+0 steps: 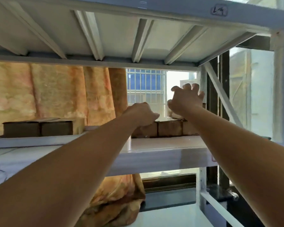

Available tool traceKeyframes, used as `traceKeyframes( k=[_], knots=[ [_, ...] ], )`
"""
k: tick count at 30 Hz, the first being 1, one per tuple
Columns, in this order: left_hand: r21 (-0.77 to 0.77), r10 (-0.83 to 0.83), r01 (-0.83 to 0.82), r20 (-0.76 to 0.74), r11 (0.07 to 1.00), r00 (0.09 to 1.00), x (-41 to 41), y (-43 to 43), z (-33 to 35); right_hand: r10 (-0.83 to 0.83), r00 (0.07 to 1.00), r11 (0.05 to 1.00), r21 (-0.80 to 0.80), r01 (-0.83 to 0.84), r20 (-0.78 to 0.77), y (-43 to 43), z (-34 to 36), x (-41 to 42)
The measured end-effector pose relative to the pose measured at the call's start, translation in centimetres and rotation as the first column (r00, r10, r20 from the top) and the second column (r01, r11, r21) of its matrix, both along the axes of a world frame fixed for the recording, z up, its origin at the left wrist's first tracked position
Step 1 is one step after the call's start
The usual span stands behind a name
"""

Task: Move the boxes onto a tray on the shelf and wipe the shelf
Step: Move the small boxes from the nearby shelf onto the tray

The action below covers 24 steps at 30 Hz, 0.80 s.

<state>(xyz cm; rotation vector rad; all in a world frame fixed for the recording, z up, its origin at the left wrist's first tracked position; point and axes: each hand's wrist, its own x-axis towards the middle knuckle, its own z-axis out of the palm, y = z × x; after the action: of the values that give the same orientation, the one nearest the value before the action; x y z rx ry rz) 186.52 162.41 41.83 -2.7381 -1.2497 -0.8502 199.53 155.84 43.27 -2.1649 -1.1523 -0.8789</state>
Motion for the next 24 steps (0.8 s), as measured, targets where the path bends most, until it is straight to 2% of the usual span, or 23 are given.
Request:
traceKeyframes(
  k=[4,7,9,13,18,21,24],
  knots=[
    [-0.042,0.142,-0.148,-0.118,0.988,0.983,2.6,0.1,0.4,-0.034,0.994,0.999,-0.031,0.031,-0.106,-0.5,0.0,3.4],
    [-0.159,0.132,-0.167,-0.21,0.973,0.969,3.1,0.0,0.5,0.017,0.952,0.998,-0.048,-0.033,-0.305,-0.2,0.3,5.7],
    [-0.228,0.111,-0.155,-0.197,0.961,0.974,2.8,-0.4,0.7,0.04,0.932,0.995,-0.072,-0.07,-0.361,-0.1,0.3,6.8],
    [-0.406,0.05,-0.099,-0.129,0.909,0.99,2.3,-0.4,1.3,0.123,0.925,0.989,-0.037,-0.145,-0.36,-0.2,0.0,7.9],
    [-0.383,0.112,-0.148,-0.115,0.912,0.987,2.4,0.8,0.8,0.181,0.927,0.981,0.001,-0.192,-0.328,0.1,-0.6,8.1],
    [-0.352,0.157,-0.202,-0.153,0.914,0.976,2.8,1.0,0.2,0.174,0.94,0.98,-0.038,-0.193,-0.292,0.4,-0.9,8.1],
    [-0.306,0.186,-0.207,-0.097,0.929,0.978,2.9,1.6,-0.1,0.146,0.931,0.98,-0.081,-0.183,-0.335,0.7,-0.2,8.2]
  ],
)
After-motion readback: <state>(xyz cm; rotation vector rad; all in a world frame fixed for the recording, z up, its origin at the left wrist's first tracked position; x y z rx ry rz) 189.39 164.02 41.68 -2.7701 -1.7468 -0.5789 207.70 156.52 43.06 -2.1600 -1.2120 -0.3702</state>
